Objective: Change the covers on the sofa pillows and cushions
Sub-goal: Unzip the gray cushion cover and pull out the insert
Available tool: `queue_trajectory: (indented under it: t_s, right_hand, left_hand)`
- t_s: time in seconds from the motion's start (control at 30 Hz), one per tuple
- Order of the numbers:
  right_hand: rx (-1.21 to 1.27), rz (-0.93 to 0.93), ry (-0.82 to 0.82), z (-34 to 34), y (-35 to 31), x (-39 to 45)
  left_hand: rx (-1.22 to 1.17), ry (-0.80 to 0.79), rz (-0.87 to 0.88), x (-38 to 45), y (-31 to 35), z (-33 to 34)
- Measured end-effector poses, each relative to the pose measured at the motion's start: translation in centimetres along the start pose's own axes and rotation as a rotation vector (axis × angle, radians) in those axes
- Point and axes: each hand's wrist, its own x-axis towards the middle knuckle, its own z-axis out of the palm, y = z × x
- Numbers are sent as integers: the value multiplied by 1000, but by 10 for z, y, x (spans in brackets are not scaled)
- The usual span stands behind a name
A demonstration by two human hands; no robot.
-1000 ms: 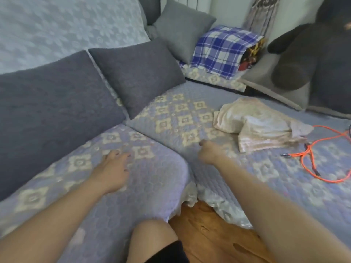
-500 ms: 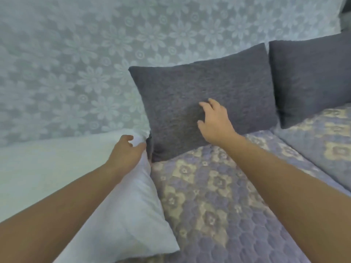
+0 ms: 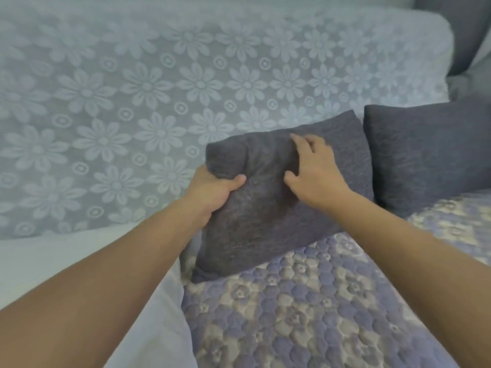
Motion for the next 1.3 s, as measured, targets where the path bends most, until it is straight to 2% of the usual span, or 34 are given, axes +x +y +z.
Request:
queue_trajectory:
  t_s: [0.07,0.1,0.13,0.17,0.2,0.27,0.3,0.37,0.4,0.43,0.53,0.6,0.7,0.8,0.87,0.93,1.03,1.1,1.17,1.23,1.3]
  right_hand:
    - [-108,-116,46,-24,6,0]
    - [-204,-156,-12,-33,10,-1]
    - [-304,-168,-98,-41,14,-4]
    - [-385,-146,-199,-48,17,-12]
    - [-445,-101,-310,-56,18,-24]
    - [-499,-11,-523,-73,17,-60]
    - [-496,22,-616,-80,18,-84]
    - [-484,100,-742,-82,24,-139]
    - [-459,162,-763,-75,30,-170]
    - [-423,213,-744,-63,38,-203]
    - [-396,196,-450,-19,53,-290]
    - [-290,214,-302,-5,57,-314]
    - [-110,301,-258,-2,49,-321]
    - [-35,300,-181,0,40,-321]
    - [72,331,-98,-1,38,-325]
    - [228,441,55,-6,36,-324]
    - [229,584,259,-12,35,-329]
    - [181,640,264,-18,43,-334]
    - [169,628,255,-21,53,-339]
    - [203,637,231,-22,60,-344]
    - [229,661,226,-23,59,-346]
  left_hand:
    - [134,-117,142,-29,-2,10]
    - [192,-172,169,-48,-4,15]
    - [222,-250,125,-68,-5,20]
    - [199,-389,108,-88,-11,22]
    - [358,-494,231,-110,-14,21]
    - [594,-503,582,-143,-35,14]
    - [693,-568,672,-158,-46,12]
    - [844,-531,734,-185,-76,5]
    - [861,-557,655,-200,-90,2]
    - [872,-545,650,-218,-106,2]
    - [688,-353,377,-274,-144,4]
    - [567,-198,300,-311,-157,8]
    - [331,-83,126,-340,-148,14]
    - [-32,20,-231,-347,-127,18]
    - [-213,-65,-451,-354,-114,26]
    - [-331,-165,-463,-358,-98,35]
    - [-405,35,-315,-331,-66,35]
    - [-517,123,-326,-300,-50,19]
    - [-522,89,-361,-279,-46,0]
    - [-458,42,-372,-273,-46,-13]
    - [-245,-57,-308,-280,-41,-18]
